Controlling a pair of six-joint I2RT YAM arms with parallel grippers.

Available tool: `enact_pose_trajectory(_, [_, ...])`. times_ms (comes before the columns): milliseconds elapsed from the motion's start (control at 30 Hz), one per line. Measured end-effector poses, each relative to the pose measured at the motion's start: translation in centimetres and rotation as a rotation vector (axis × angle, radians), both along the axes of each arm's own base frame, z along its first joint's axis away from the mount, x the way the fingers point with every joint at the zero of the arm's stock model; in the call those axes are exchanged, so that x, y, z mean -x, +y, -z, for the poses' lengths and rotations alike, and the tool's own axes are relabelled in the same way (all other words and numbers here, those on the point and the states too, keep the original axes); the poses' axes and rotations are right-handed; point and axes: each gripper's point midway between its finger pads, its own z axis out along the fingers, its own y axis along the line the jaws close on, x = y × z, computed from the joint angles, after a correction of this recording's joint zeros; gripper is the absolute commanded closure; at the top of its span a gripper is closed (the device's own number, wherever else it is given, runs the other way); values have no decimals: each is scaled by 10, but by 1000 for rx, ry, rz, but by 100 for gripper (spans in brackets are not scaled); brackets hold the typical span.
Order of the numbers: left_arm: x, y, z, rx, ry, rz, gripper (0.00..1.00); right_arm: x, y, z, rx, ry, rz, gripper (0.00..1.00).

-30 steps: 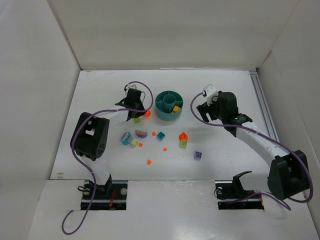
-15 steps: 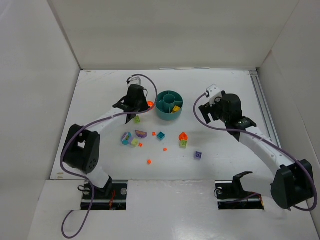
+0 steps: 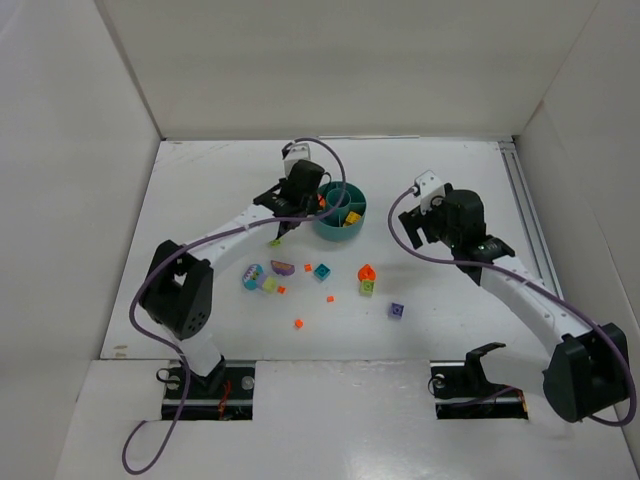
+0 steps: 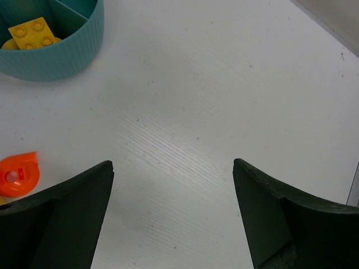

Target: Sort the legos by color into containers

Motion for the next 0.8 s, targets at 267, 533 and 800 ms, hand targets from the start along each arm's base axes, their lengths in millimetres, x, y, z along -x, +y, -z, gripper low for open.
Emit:
enact_pose_trajectory(267, [0, -5, 19, -32, 62, -25, 100, 1, -5, -2, -3, -9, 13, 8])
enact_pose_trajectory(533, [0, -5, 17, -28, 72, -31, 87, 1, -13, 1, 6, -6, 30, 8])
enact_pose_trajectory(800, [4, -12, 22, -35, 87, -14, 76, 4, -19, 1, 7, -10, 40, 8])
